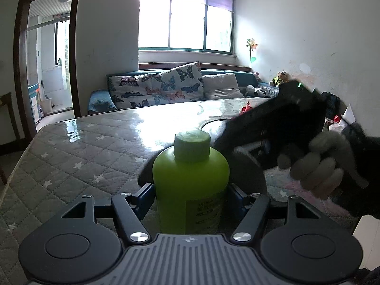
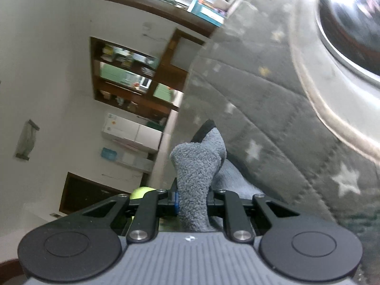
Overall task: Clean container
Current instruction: 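Drape and rub the cloth over the bottle top with the right tool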
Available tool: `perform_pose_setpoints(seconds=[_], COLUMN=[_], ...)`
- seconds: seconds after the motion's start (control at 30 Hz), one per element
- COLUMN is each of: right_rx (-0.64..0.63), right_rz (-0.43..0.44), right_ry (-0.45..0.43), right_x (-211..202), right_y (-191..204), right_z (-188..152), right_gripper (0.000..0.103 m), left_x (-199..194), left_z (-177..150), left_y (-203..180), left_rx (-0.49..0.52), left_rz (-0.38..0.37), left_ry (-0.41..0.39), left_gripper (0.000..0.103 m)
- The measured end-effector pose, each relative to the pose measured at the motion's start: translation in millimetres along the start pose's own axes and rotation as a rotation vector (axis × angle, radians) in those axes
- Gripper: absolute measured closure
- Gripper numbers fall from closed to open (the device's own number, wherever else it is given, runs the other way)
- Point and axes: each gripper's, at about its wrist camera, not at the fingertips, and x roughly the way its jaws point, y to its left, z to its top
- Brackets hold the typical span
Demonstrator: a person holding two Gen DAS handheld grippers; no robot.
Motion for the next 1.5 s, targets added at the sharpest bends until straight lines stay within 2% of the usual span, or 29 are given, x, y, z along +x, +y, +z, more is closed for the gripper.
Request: perform_pose_setpoints(seconds=[0.13,0.47,0.6,0.77,0.87,0.93,1.13,1.27,1.5], right_rx=[0.013,-0.068,-0.083,-0.146,-0.183,-0.192,-0.127,-0.098,-0.071], right_rz=[-0.019,-0.046,0.004,0.115,0.160,0.152,0.193,0.180,0.105], right_ry=[0.013,0.059,0.009,-0.049,-0.041,-0.027,-0.024,-0.037,-0.036], right_x=[-0.1,-14.0,-25.2,-39.5,-35.1,-25.2,-5.2,-0.4,17.5], right_y=[-10.5,4.4,17.0,48.0,63.7,67.3,56.6,50.4,35.1], right_z=[-4.0,-31.3,-28.5,-16.6,-11.6,-9.2,-2.1,2.8,14.1], right_gripper=[0.088,0.088,0.088,0.088,0.088,0.088,0.088,0.088,0.088], left_x=[0.6,-6.2,-6.1,-4.5,-5.8,-6.0,-6.0,-5.1,-7.6], left_z=[2.5,2.1,2.5,1.7,0.8,0.4,-0.8,-1.0,-2.8], left_y=[1.7,7.9,5.6,6.6,7.0,6.6,9.8,9.5,6.8], left_rx=[0.000,0.003,0.013,0.010,0.008,0.008,0.001,0.007,0.012], left_rz=[0.005,0.018,0.023,0.021,0.020,0.020,0.022,0.023,0.022], left_ry=[0.008,0.019,0.021,0.018,0.016,0.013,0.015,0.013,0.014], left_gripper=[0.033,0.033,0.033,0.033,0.033,0.033,0.033,0.033,0.033])
